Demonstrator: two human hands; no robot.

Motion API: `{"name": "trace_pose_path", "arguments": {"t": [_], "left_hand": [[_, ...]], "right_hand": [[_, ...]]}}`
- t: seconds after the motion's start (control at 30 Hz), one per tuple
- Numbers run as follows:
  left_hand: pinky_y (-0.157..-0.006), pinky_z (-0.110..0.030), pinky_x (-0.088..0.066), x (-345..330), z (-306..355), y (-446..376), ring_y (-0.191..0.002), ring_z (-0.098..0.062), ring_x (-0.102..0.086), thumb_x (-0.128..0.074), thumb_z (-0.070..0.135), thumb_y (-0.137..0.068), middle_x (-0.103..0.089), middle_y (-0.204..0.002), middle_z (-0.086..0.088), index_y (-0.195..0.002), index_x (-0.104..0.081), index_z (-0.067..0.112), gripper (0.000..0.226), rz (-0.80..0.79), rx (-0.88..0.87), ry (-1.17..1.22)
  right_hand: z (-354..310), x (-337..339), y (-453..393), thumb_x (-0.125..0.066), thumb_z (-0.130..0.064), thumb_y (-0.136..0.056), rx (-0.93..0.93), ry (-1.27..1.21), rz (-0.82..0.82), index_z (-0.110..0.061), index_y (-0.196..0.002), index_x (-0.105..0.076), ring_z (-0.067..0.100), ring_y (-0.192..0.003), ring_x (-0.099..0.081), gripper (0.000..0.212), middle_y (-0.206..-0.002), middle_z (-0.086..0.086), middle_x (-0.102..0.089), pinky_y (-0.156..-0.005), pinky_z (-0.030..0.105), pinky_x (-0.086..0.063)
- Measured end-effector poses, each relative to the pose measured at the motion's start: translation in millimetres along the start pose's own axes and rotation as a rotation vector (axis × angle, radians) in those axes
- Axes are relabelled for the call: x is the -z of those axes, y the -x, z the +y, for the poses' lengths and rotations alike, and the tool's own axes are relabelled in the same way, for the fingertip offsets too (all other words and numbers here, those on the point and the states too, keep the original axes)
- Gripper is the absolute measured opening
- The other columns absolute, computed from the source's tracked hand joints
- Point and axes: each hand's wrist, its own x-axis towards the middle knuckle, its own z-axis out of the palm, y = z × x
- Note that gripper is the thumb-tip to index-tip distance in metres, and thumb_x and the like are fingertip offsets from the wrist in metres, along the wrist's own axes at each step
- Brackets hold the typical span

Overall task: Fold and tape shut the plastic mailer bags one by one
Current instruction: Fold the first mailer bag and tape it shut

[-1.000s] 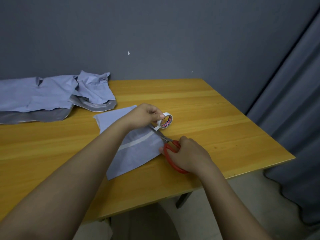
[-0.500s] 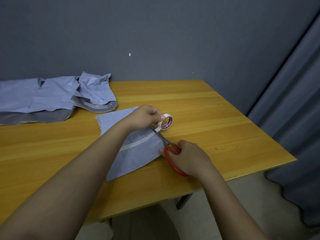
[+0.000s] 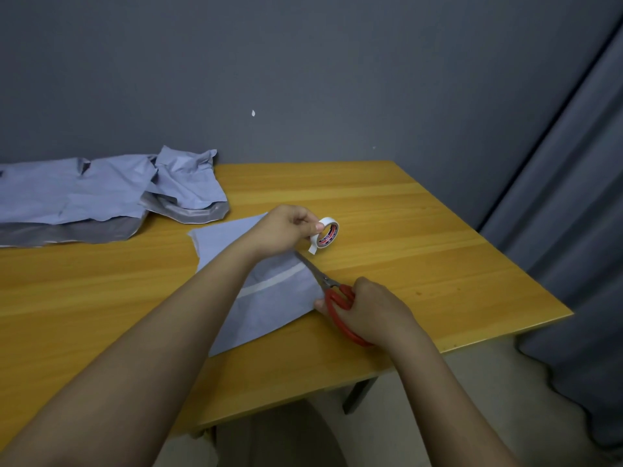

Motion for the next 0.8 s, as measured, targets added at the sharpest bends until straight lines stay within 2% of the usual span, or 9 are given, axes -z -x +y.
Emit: {"name": "trace_pose_path", "arguments": {"t": [0.13,0.2,0.37,0.53,0.7,0.8], "left_hand": [[-0.077,-0.016,-0.045,-1.0,4.8,-0.2,-0.085,-0.009,-0.061,-0.060,0.023,-0.093,-0.071,-0.094,-0.005,-0.099,-0.069,0.008,0.019,0.040,-0.021,-0.019],[-0.080,-0.020,-0.045,-3.5,7.1,-0.1,-0.089,-0.013,-0.061,-0.060,0.022,-0.092,-0.071,-0.097,-0.009,-0.100,-0.069,0.006,0.019,0.049,-0.024,-0.009],[-0.072,-0.012,-0.044,-12.4,15.1,0.9,-0.082,-0.010,-0.059,-0.060,0.018,-0.092,-0.070,-0.093,-0.010,-0.096,-0.069,0.007,0.014,0.071,-0.038,0.020],[-0.072,-0.014,-0.044,-20.2,22.7,2.6,-0.085,-0.013,-0.058,-0.060,0.019,-0.092,-0.069,-0.095,-0.013,-0.098,-0.068,0.006,0.016,0.081,-0.033,0.017],[-0.087,-0.035,-0.047,-27.4,28.9,2.2,-0.089,-0.021,-0.060,-0.060,0.020,-0.093,-0.068,-0.101,-0.020,-0.100,-0.068,0.005,0.018,0.103,-0.042,0.007],[-0.083,-0.035,-0.046,-32.9,31.1,1.0,-0.084,-0.018,-0.056,-0.060,0.020,-0.093,-0.065,-0.102,-0.025,-0.099,-0.068,0.006,0.017,0.120,-0.052,0.001]], "right_hand": [[4.8,1.2,0.7,-0.050,-0.078,-0.075,-0.050,0.000,-0.009,-0.013,-0.112,-0.044,0.023,-0.097,-0.056,0.074,-0.109,0.003,-0.049,-0.076,0.035,-0.047],[7.9,4.2,0.2,-0.050,-0.077,-0.076,-0.064,0.010,0.014,-0.013,-0.115,-0.044,0.025,-0.102,-0.055,0.075,-0.114,0.005,-0.048,-0.084,0.038,-0.048],[19.7,13.1,-1.9,-0.049,-0.076,-0.076,-0.086,0.019,0.084,-0.013,-0.112,-0.047,0.029,-0.107,-0.053,0.072,-0.115,0.007,-0.049,-0.087,0.039,-0.047],[31.2,11.4,-4.5,-0.049,-0.074,-0.079,-0.095,0.066,0.185,-0.011,-0.117,-0.047,0.031,-0.117,-0.045,0.074,-0.120,0.009,-0.048,-0.094,0.040,-0.041],[45.6,16.7,-18.0,-0.054,-0.063,-0.083,-0.116,0.078,0.199,-0.011,-0.119,-0.046,0.031,-0.117,-0.045,0.063,-0.122,0.009,-0.048,-0.092,0.039,-0.041],[59.0,23.9,-29.3,-0.058,-0.057,-0.082,-0.112,0.111,0.222,-0.012,-0.118,-0.048,0.031,-0.115,-0.046,0.059,-0.119,0.010,-0.050,-0.091,0.038,-0.042]]}}
